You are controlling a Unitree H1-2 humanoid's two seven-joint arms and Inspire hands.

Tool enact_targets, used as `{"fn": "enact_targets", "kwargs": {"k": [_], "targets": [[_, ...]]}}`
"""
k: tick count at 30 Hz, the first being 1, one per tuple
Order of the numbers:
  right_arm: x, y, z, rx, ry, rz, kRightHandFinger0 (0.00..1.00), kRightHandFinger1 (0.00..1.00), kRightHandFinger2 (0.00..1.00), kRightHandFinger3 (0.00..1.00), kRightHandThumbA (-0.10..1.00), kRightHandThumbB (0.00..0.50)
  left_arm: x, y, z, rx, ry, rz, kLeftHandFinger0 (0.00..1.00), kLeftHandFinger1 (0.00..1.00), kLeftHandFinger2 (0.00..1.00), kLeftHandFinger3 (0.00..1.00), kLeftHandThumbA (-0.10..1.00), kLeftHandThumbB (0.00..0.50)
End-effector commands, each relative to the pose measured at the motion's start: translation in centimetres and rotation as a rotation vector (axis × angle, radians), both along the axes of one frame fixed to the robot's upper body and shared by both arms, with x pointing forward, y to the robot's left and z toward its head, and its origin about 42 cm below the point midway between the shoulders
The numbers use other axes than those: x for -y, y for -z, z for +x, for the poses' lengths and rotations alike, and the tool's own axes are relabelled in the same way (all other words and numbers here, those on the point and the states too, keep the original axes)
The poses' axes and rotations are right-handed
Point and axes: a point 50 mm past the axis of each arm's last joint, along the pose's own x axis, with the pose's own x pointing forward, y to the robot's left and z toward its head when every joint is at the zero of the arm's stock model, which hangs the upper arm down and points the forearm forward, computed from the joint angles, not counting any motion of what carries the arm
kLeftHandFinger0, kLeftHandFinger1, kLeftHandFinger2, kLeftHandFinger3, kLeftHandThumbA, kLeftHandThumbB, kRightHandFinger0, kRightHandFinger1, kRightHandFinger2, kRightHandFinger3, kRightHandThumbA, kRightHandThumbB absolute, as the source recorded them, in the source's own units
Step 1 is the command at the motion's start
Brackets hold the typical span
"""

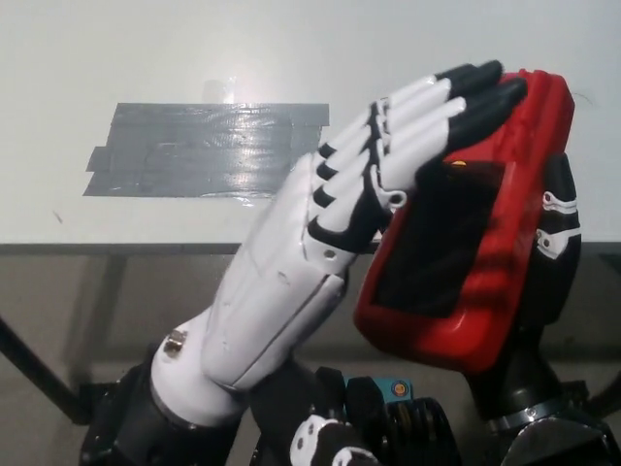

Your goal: The robot first picks the multimeter with right hand and then unfolds the black stand on the back of it using left hand

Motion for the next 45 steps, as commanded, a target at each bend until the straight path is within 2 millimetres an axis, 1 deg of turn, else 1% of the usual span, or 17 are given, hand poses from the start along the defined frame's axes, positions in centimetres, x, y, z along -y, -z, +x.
{"fn": "enact_targets", "kwargs": {"k": [1, 2, 3, 5, 8, 12, 13, 15, 19, 21, 24, 28, 29, 31, 36, 43, 45], "targets": [[0.2, -1.9, -0.5, 0.113, -0.002, 0.066, 0.00, 0.19, 0.63, 0.98, -0.10, 0.123, -1.0, -0.9, 0.0, 0.180, -0.132, 0.013, 1.00, 1.00, 1.00, 1.00, 1.00, 0.480], [0.3, -1.9, -0.5, 0.111, 0.001, 0.066, 0.00, 0.19, 0.63, 1.00, -0.10, 0.118, -1.1, -1.0, 0.0, 0.197, -0.149, 0.014, 1.00, 1.00, 1.00, 1.00, 1.00, 0.471], [0.4, -2.0, -0.5, 0.108, 0.011, 0.068, 0.00, 0.18, 0.62, 1.00, -0.10, 0.110, -1.6, -1.4, -0.4, 0.224, -0.193, 0.026, 1.00, 1.00, 1.00, 1.00, 1.00, 0.484], [0.5, -2.0, -0.5, 0.113, 0.023, 0.066, 0.00, 0.18, 0.62, 1.00, -0.10, 0.095, -2.1, -1.5, -0.9, 0.251, -0.246, -0.003, 1.00, 1.00, 1.00, 1.00, 1.00, 0.478], [0.6, -2.2, -0.3, 0.124, 0.027, 0.069, 0.00, 0.19, 0.64, 1.00, -0.10, 0.092, -2.5, -1.8, -1.0, 0.295, -0.247, -0.024, 1.00, 1.00, 1.00, 1.00, 1.00, 0.483], [0.6, -2.3, -0.3, 0.133, 0.032, 0.066, 0.00, 0.20, 0.65, 1.00, -0.10, 0.088, -2.5, -2.5, -1.6, 0.328, -0.319, -0.015, 1.00, 1.00, 1.00, 1.00, 1.00, 0.500], [0.6, -2.3, -0.3, 0.135, 0.031, 0.067, 0.00, 0.21, 0.65, 1.00, -0.10, 0.088, -2.5, -2.4, -1.6, 0.316, -0.309, -0.018, 1.00, 1.00, 0.99, 1.00, 1.00, 0.500], [0.6, -2.3, -0.2, 0.151, 0.031, 0.062, 0.00, 0.22, 0.65, 1.00, -0.10, 0.098, -2.2, -1.7, -1.3, 0.288, -0.302, -0.014, 1.00, 0.94, 0.92, 1.00, 1.00, 0.500], [0.6, -2.3, -0.2, 0.157, 0.034, 0.053, 0.00, 0.24, 0.66, 0.98, -0.10, 0.126, -1.8, -0.8, -0.8, 0.261, -0.278, 0.010, 1.00, 0.92, 0.88, 1.00, 1.00, 0.500], [0.7, -2.2, -0.2, 0.167, 0.031, 0.054, 0.00, 0.24, 0.66, 0.97, -0.10, 0.117, -1.7, -0.2, -0.7, 0.242, -0.268, 0.019, 1.00, 0.97, 0.96, 1.00, 1.00, 0.500], [0.7, -2.1, -0.3, 0.182, 0.033, 0.057, 0.00, 0.25, 0.66, 0.97, -0.10, 0.106, -1.4, 0.4, -0.9, 0.223, -0.306, 0.022, 1.00, 0.92, 0.92, 1.00, 1.00, 0.500], [0.8, -2.2, -0.6, 0.180, 0.034, 0.047, 0.00, 0.25, 0.64, 0.98, -0.10, 0.118, -1.4, 1.2, -0.9, 0.202, -0.293, 0.014, 1.00, 0.89, 0.87, 1.00, 1.00, 0.484], [0.9, -2.3, -0.8, 0.174, 0.033, 0.050, 0.00, 0.22, 0.61, 0.94, -0.10, 0.113, -1.4, 1.3, -1.0, 0.196, -0.301, 0.025, 1.00, 0.87, 0.84, 1.00, 1.00, 0.466], [1.0, -2.3, -0.9, 0.168, 0.028, 0.057, 0.00, 0.20, 0.57, 0.89, -0.10, 0.118, -1.5, 1.5, -0.9, 0.180, -0.296, 0.025, 1.00, 0.83, 0.80, 1.00, 1.00, 0.465], [1.2, -2.6, -1.3, 0.157, 0.036, 0.071, 0.00, 0.15, 0.52, 0.89, -0.10, 0.092, -1.8, 2.0, -0.9, 0.167, -0.318, 0.037, 1.00, 0.80, 0.76, 1.00, 1.00, 0.485], [1.3, -2.7, -1.5, 0.174, 0.035, 0.065, 0.00, 0.19, 0.57, 0.93, -0.10, 0.072, -1.9, 2.2, -1.0, 0.173, -0.318, 0.035, 1.00, 0.77, 0.74, 1.00, 1.00, 0.493], [1.3, -2.7, -1.5, 0.180, 0.033, 0.067, 0.00, 0.20, 0.58, 0.90, -0.10, 0.073, -2.0, 2.2, -1.0, 0.176, -0.339, 0.044, 1.00, 0.79, 0.75, 1.00, 1.00, 0.500]]}}
